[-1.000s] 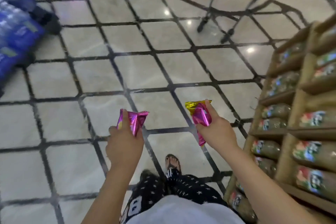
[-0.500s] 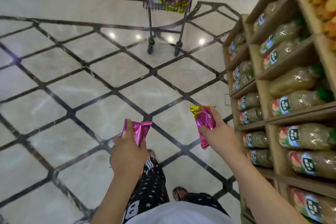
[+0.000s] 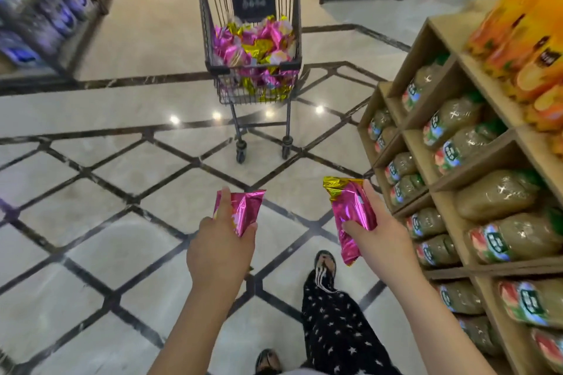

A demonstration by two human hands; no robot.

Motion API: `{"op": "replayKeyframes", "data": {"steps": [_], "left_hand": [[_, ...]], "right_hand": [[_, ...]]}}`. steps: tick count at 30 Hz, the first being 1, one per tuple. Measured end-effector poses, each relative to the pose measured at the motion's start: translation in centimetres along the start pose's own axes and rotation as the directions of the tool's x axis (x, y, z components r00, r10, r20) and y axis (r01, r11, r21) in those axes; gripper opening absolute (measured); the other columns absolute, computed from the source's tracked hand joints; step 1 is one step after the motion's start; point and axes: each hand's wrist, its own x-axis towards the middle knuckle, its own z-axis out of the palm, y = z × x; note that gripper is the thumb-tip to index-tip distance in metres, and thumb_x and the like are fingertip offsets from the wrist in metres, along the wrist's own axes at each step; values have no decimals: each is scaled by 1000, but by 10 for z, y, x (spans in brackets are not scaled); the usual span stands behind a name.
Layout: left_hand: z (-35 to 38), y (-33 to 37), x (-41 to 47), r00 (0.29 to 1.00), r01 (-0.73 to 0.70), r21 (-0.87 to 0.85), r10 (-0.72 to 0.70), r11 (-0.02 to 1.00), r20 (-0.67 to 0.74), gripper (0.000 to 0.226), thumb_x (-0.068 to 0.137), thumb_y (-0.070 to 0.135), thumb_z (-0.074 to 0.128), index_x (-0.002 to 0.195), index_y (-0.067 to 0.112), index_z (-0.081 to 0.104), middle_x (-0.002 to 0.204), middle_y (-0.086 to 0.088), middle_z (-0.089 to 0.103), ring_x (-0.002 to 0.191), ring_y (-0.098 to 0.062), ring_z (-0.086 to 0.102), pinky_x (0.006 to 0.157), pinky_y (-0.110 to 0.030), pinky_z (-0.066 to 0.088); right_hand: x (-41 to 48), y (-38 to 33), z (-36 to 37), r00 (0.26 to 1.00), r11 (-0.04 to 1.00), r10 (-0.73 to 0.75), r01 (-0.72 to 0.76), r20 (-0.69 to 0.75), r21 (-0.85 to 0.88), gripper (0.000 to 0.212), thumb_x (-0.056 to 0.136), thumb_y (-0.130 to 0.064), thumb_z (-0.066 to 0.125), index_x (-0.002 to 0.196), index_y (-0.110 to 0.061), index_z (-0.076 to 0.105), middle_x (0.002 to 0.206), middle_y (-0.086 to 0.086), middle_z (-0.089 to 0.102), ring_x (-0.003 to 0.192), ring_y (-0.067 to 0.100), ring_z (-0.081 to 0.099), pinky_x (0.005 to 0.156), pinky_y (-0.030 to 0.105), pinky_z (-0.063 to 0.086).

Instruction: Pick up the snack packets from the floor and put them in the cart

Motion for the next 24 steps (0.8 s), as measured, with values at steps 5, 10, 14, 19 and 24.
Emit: {"op": "replayKeyframes", "data": {"steps": [5, 10, 14, 19, 24], "left_hand": [[-9, 75, 82, 999, 12, -29, -13, 1000, -45, 80, 93, 56, 52, 155, 42, 5, 107, -8, 55, 92, -27, 61, 71, -34, 51], [-33, 143, 144, 997, 15, -59, -20, 998, -79, 77, 93, 52, 49, 154, 45, 3, 108, -8, 52, 84, -26, 57, 67, -32, 44], [-44, 169, 183, 997, 18, -75, -24, 997, -78, 80, 92, 47, 50, 155, 44, 1, 107, -7, 50, 76, -21, 50, 63, -31, 41], [-64, 178, 252, 991, 37, -73, -46, 997, -123, 78, 93, 52, 51, 155, 41, 6, 109, -6, 53, 80, -20, 46, 64, -31, 40], [-96, 181, 350, 983, -32, -92, 15, 995, -182, 81, 91, 55, 54, 155, 42, 7, 106, -5, 55, 92, -28, 58, 66, -31, 41]], "right_hand": [[103, -27, -42, 999, 1000, -25, 25, -25, -19, 76, 92, -32, 58, 151, -48, 13, 101, -4, 55, 88, 17, 58, 81, 39, 52], [189, -62, -85, 998, 995, -66, 65, -16, -81, 76, 91, -36, 57, 151, -48, 12, 101, -1, 60, 87, 19, 61, 80, 40, 54], [247, -95, -99, 996, 992, -85, 85, 2, -97, 75, 91, -38, 56, 152, -45, 14, 109, 3, 59, 89, 19, 58, 82, 37, 52], [306, -144, -81, 992, 988, -118, 121, 40, -91, 76, 91, -38, 58, 152, -43, 13, 102, 0, 54, 89, 20, 58, 85, 42, 53], [367, -194, -56, 992, 987, -128, 129, 21, -96, 75, 90, -36, 59, 151, -46, 17, 107, 2, 58, 92, 21, 58, 86, 41, 52]]}}
